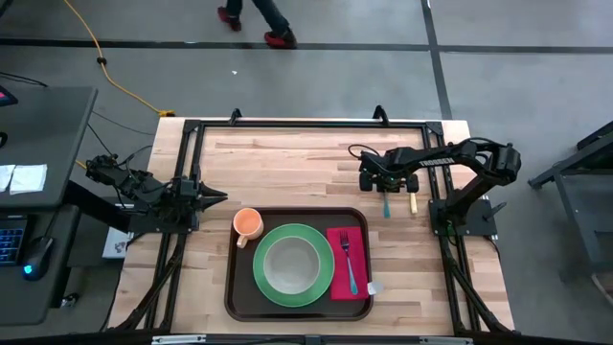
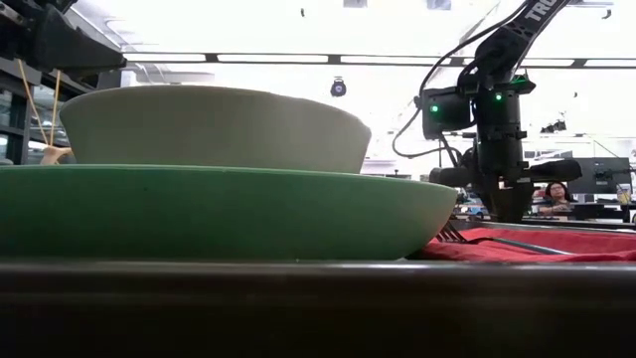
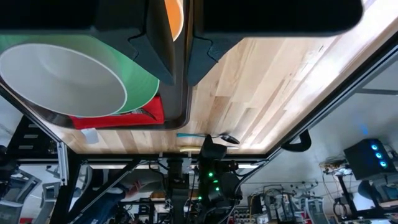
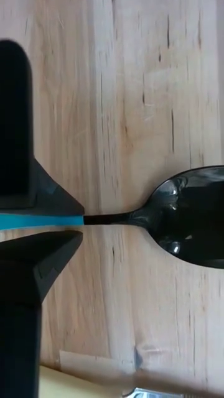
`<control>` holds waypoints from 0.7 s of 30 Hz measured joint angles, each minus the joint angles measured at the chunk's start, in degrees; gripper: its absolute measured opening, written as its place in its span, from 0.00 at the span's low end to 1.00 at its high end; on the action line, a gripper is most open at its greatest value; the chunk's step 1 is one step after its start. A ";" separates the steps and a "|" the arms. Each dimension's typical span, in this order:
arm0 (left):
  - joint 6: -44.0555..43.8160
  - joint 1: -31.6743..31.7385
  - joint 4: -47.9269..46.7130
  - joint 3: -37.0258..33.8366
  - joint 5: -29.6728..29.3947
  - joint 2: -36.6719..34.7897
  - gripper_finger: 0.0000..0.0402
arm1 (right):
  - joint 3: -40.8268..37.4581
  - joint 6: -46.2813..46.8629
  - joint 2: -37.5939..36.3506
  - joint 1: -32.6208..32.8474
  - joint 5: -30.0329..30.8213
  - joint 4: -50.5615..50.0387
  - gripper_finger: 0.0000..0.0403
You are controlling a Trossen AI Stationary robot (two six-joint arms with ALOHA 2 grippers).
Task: Set up tray
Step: Put the spoon on the table napkin to the left of the fork on the serving tray
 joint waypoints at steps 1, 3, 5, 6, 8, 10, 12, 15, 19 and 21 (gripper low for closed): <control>0.00 0.00 0.00 -0.01 0.00 0.01 0.17 | 0.00 -0.13 0.00 0.00 0.07 -0.03 0.06; 0.00 0.00 0.00 -0.01 0.00 0.01 0.17 | 0.00 -0.29 0.00 0.00 0.23 0.00 0.04; 0.00 0.00 0.00 -0.01 0.00 0.01 0.17 | 0.02 -0.35 0.00 0.00 0.50 0.15 0.02; 0.00 0.00 0.00 0.00 0.00 0.01 0.17 | 0.02 -0.35 0.00 0.00 0.61 0.21 0.02; 0.00 0.00 0.00 -0.01 0.00 0.01 0.17 | 0.02 -0.38 0.00 0.00 0.72 0.37 0.01; 0.00 0.00 -0.01 0.00 0.00 0.00 0.17 | 0.02 -0.38 0.00 0.00 0.80 0.53 0.00; 0.00 0.00 -0.01 -0.01 0.00 0.01 0.17 | 0.04 -0.38 0.00 0.00 0.77 0.59 0.01; 0.00 0.00 0.00 -0.01 0.00 0.01 0.17 | 0.07 -0.39 0.00 -0.02 0.53 0.54 0.00; 0.00 0.00 0.00 0.00 0.00 0.00 0.17 | 0.71 -1.24 0.10 -0.06 0.11 -0.43 0.00; 0.00 0.00 -0.01 -0.01 0.00 0.01 0.17 | 2.11 -2.01 0.17 -0.07 0.17 -2.28 0.00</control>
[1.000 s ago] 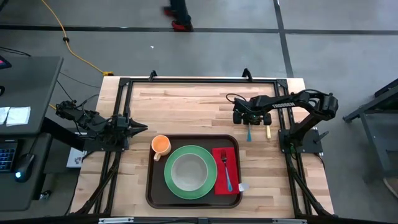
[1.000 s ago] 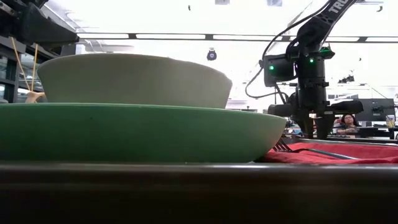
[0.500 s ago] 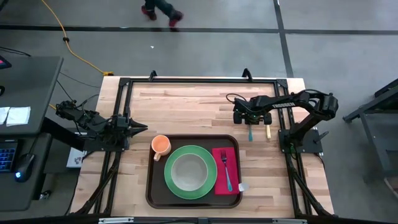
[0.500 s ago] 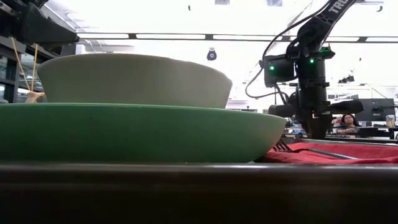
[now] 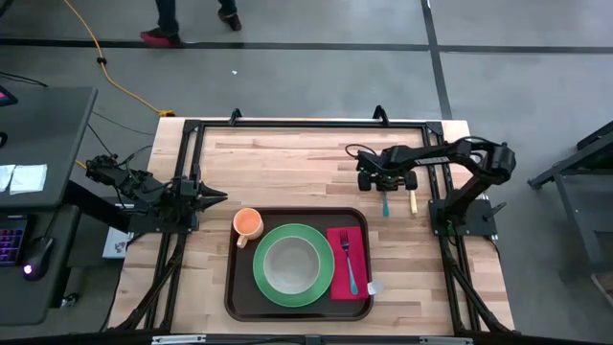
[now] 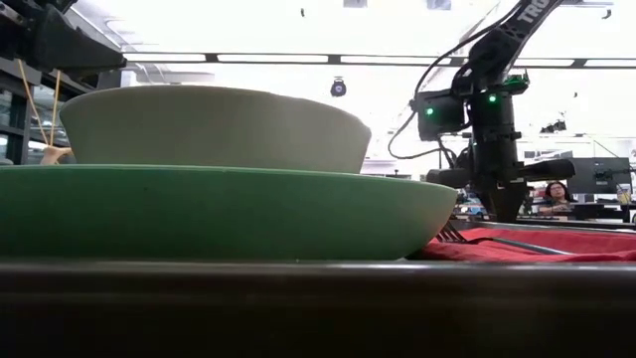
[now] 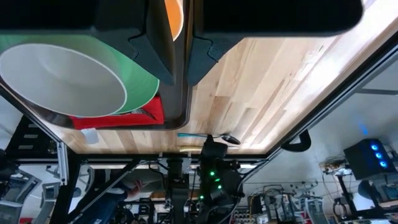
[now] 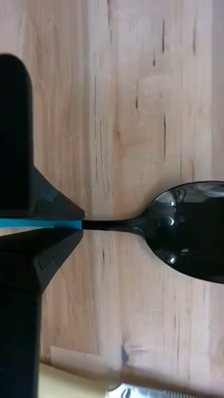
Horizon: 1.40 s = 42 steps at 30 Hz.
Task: Set up tray
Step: Put the spoon on the table napkin to the left of the fork on the serving tray
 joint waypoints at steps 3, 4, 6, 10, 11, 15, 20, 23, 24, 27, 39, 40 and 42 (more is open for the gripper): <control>0.00 0.00 0.01 0.01 -0.02 -0.01 0.17 | 2.21 -1.14 0.25 0.06 0.95 -2.34 0.00; 0.00 0.00 0.01 0.01 -0.02 0.01 0.17 | 2.78 -1.39 0.35 -0.02 1.66 -2.05 0.00; 0.00 0.00 0.00 0.00 -0.02 0.01 0.17 | 3.58 -1.48 0.24 -0.15 2.38 -0.81 0.00; 0.00 0.00 0.01 0.00 0.00 -0.01 0.17 | 3.73 -1.54 0.17 -0.12 1.75 -1.56 0.00; 0.00 0.00 0.01 0.00 0.00 -0.01 0.17 | 3.73 -1.51 0.17 -0.11 1.56 -1.63 0.00; 0.00 0.00 0.01 0.00 0.00 -0.01 0.17 | 3.80 -1.50 0.07 -0.13 0.61 -1.92 0.00; -0.01 0.00 0.01 0.00 0.01 0.00 0.17 | 3.79 -1.76 0.03 -0.11 -1.02 -2.09 0.00; 0.00 0.00 0.01 0.02 0.02 0.00 0.17 | 3.80 -1.85 0.02 -0.09 -2.46 -2.26 0.01; 0.00 0.00 0.00 0.00 0.02 -0.01 0.17 | 3.81 -1.93 -0.01 -0.10 -2.91 -2.25 0.01; -0.01 0.00 0.00 0.02 0.01 -0.01 0.17 | 3.81 -2.44 -0.02 -0.09 -4.09 -2.97 0.00; -0.11 0.00 -0.01 0.02 0.01 0.00 0.17 | 3.84 -2.85 -0.09 0.08 -5.90 -4.40 0.02; -0.17 0.00 0.01 0.00 0.01 0.01 0.17 | 3.86 -2.85 -0.09 0.27 -5.94 -4.42 0.02; -0.17 0.00 0.01 0.00 0.00 0.00 0.17 | 3.91 -2.84 -0.13 0.79 -6.07 -4.42 0.01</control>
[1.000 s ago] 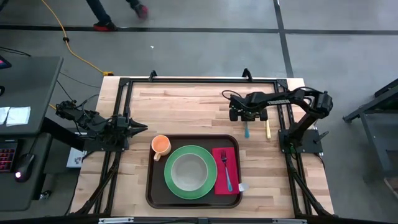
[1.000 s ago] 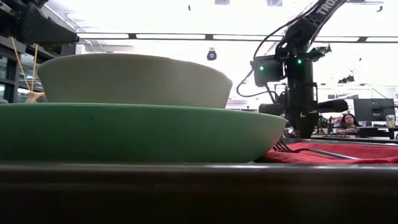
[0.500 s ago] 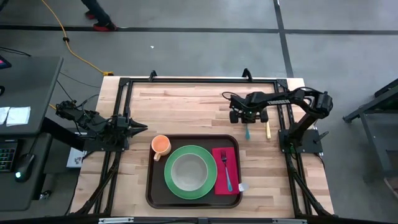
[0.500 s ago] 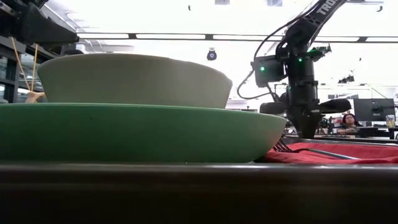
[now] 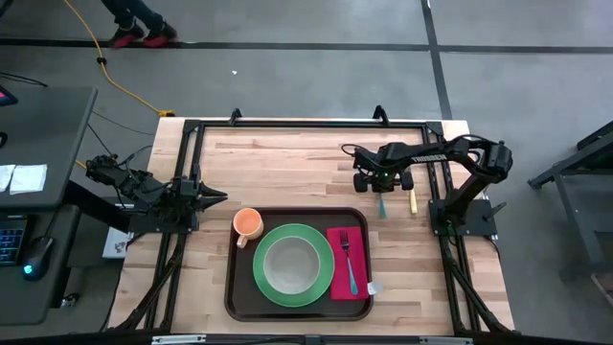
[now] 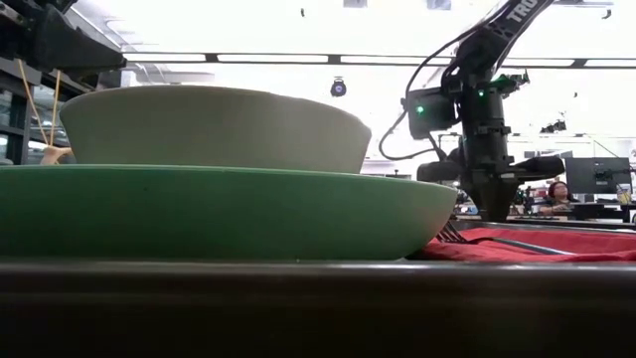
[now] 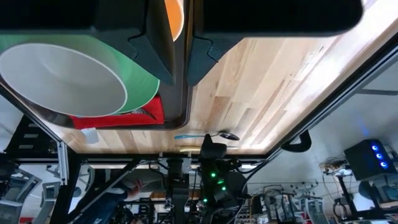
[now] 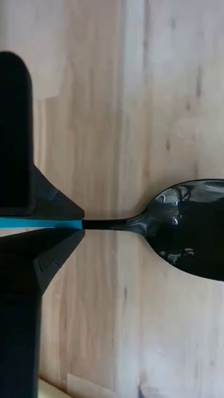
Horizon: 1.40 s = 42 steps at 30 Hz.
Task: Set up tray
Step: Put the spoon on the table napkin to the left of the fork on the serving tray
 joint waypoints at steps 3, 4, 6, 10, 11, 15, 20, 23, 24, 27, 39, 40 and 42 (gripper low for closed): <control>-0.01 0.00 -0.01 0.00 0.00 -0.02 0.17 | 0.01 0.04 -0.02 0.81 -0.16 -0.03 0.01; 0.00 0.00 0.00 0.00 0.00 -0.02 0.17 | 0.01 0.13 -0.02 1.05 -0.19 -0.12 0.02; -0.01 0.00 0.00 0.00 0.00 -0.02 0.17 | 0.01 0.23 -0.02 1.35 -0.63 -0.38 0.02; -0.02 0.00 0.00 0.02 0.00 0.00 0.17 | 0.01 0.35 -0.16 2.00 -0.49 -1.95 0.02; -0.02 0.00 0.00 0.00 0.00 -0.02 0.17 | 0.01 0.39 -0.49 2.13 -0.20 -2.38 0.02; -0.02 0.00 0.00 0.01 0.00 0.00 0.17 | 0.01 1.29 -3.31 2.62 1.61 -3.28 0.01; -0.02 0.00 0.00 0.00 0.00 -0.01 0.17 | 0.01 1.73 -7.67 2.60 3.31 -4.86 0.01; -0.02 0.00 0.00 0.00 -0.01 -0.01 0.17 | 0.01 1.98 -9.74 2.86 3.29 -5.90 0.01; -0.02 0.00 0.00 0.01 0.00 -0.02 0.17 | 0.01 1.98 -10.36 3.00 3.27 -5.96 0.00; -0.02 0.00 0.00 0.00 -0.03 -0.02 0.17 | 0.01 2.02 -11.68 3.70 2.38 -5.90 0.00; -0.03 0.00 0.00 0.00 -0.03 0.00 0.17 | 0.01 5.14 -12.39 8.87 0.03 -5.38 0.01; -0.02 0.00 0.00 0.01 -0.03 -0.01 0.17 | 0.01 5.66 -12.39 9.40 -0.10 -5.29 0.01; -0.02 0.00 0.00 0.00 -0.03 -0.02 0.17 | 0.01 6.69 -12.39 10.51 -0.19 -4.94 0.01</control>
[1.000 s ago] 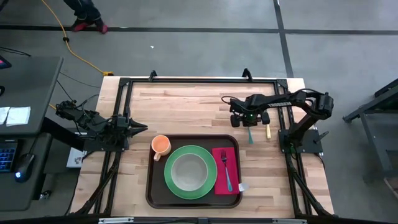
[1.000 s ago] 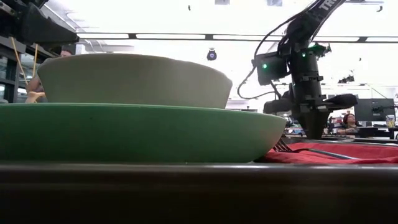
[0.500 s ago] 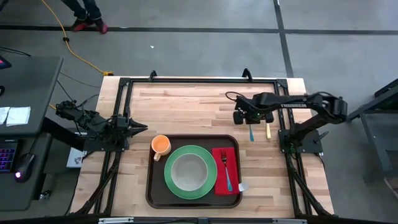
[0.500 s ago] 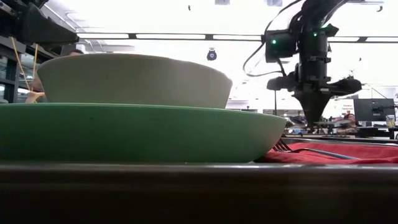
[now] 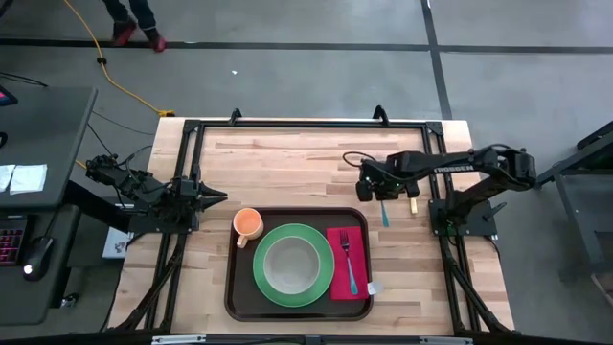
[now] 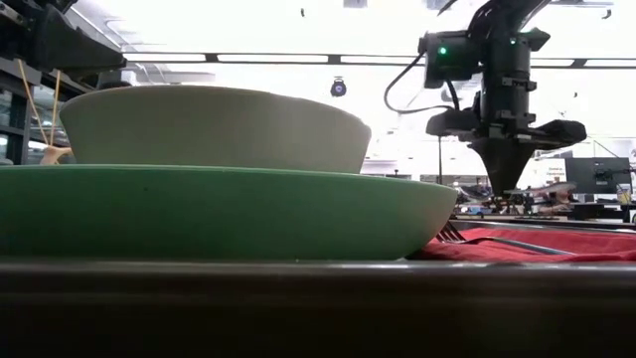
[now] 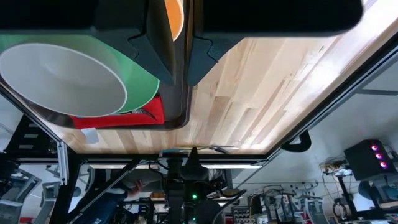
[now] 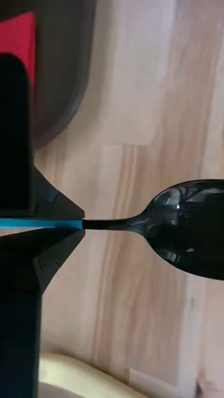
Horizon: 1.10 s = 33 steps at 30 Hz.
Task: Set up tray
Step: Put the spoon on the table napkin to the left of the fork on the serving tray
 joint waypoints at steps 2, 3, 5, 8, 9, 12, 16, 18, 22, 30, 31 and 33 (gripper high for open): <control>0.00 0.00 0.00 0.00 0.00 0.00 0.17 | 0.00 1.09 -0.01 1.00 -0.09 0.26 0.01; 0.00 0.00 0.00 0.00 0.00 0.00 0.17 | 0.00 1.43 0.00 1.42 -0.31 0.27 0.01; 0.00 0.00 0.00 0.00 0.00 0.00 0.17 | 0.00 2.31 0.00 2.22 -0.58 0.28 0.01; 0.00 0.00 0.00 0.01 0.01 0.01 0.17 | 0.00 3.22 0.00 3.41 -1.05 0.50 0.01; 0.00 0.00 0.00 0.01 0.01 0.02 0.17 | 0.00 3.77 0.00 3.81 -1.28 0.62 0.01; 0.00 0.00 0.00 0.01 0.02 0.00 0.17 | 0.00 4.90 0.00 5.13 -1.64 1.71 0.01; 0.00 0.00 0.00 0.01 0.02 0.02 0.17 | 0.00 6.12 0.00 6.89 -2.00 3.77 0.01; 0.00 0.00 0.00 0.00 0.02 0.00 0.17 | 0.00 6.75 0.00 7.58 -2.04 4.36 0.01; 0.00 0.00 0.00 0.00 0.02 0.00 0.17 | 0.00 7.72 0.00 8.78 -2.02 4.40 0.01; 0.00 0.00 -1.33 0.00 0.11 0.00 0.17 | 0.00 9.29 0.00 10.93 -1.88 7.22 0.01; -0.01 0.00 -1.66 0.00 0.13 0.00 0.17 | 0.00 9.66 0.00 11.16 -1.90 7.86 0.01; -0.02 0.00 -1.67 0.00 0.13 0.00 0.17 | 0.00 10.39 0.00 11.59 -1.97 8.69 0.01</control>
